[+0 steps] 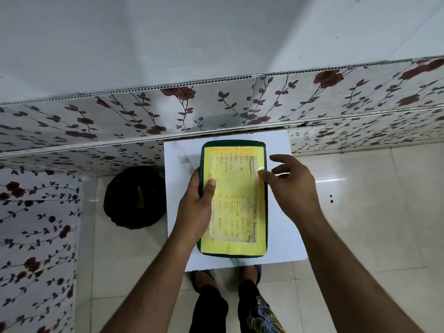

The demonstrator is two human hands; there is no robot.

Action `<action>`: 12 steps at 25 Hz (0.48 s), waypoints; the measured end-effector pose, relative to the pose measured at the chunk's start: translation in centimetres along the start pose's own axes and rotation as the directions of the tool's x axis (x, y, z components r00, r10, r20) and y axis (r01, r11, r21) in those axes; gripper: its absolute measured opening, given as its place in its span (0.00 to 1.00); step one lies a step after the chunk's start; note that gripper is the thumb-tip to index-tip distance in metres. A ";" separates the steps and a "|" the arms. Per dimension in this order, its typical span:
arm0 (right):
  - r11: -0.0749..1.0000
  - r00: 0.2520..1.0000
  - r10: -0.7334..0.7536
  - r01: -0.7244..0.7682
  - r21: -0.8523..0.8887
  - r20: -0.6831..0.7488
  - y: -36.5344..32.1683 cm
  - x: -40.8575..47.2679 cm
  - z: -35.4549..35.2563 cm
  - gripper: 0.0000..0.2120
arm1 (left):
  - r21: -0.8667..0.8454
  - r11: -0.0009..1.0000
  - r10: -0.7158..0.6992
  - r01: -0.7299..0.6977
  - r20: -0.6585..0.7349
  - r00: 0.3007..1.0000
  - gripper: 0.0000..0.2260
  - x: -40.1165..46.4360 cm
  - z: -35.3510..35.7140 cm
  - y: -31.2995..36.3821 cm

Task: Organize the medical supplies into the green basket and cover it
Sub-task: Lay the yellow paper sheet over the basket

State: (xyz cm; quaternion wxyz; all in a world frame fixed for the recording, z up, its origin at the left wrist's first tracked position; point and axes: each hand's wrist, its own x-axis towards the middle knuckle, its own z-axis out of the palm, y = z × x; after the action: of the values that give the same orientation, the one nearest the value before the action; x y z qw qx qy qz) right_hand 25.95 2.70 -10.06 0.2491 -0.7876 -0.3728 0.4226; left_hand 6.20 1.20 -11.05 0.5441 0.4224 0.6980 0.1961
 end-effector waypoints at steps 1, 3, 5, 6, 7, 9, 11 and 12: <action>0.999 0.999 0.015 -0.017 0.041 0.033 0.4 -0.2 0.3 0.19 | 0.008 1.000 0.017 -0.017 0.005 1.000 0.20 0.0 0.2 -0.1; 0.988 0.993 0.049 -0.064 0.140 0.110 1.0 -0.8 1.1 0.18 | 0.032 0.998 0.055 -0.056 0.019 0.998 0.25 0.0 0.6 -0.1; 0.980 0.993 0.065 -0.083 0.183 0.103 1.4 -1.0 1.6 0.16 | 0.037 0.995 0.096 -0.098 0.046 0.994 0.28 0.0 0.9 0.1; 0.978 0.994 0.059 -0.076 0.196 0.089 1.6 -0.9 1.6 0.15 | 0.035 0.993 0.111 -0.114 0.060 0.992 0.28 0.0 1.0 0.1; 0.978 0.995 0.051 -0.066 0.198 0.082 1.7 -0.8 1.6 0.15 | 0.029 0.993 0.116 -0.119 0.073 0.991 0.26 0.0 1.0 0.0; 0.979 0.994 0.048 -0.066 0.194 0.094 1.9 -0.4 1.5 0.14 | 0.003 0.996 0.092 -0.092 0.058 0.994 0.18 0.2 0.7 -0.1; 0.971 0.989 0.059 -0.089 0.222 0.139 1.7 0.1 1.4 0.14 | -0.052 0.997 0.047 -0.049 -0.042 0.998 0.15 1.1 0.1 0.1; 0.963 0.986 0.058 -0.096 0.251 0.156 1.4 0.4 1.4 0.12 | -0.091 0.995 0.031 -0.039 -0.087 0.996 0.16 2.0 -0.4 0.5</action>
State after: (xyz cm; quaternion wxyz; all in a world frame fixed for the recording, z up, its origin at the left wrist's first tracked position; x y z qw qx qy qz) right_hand 25.45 2.31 -12.01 0.3047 -0.7292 -0.3011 0.5337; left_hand 5.96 3.15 -11.72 0.5292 0.4000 0.7032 0.2556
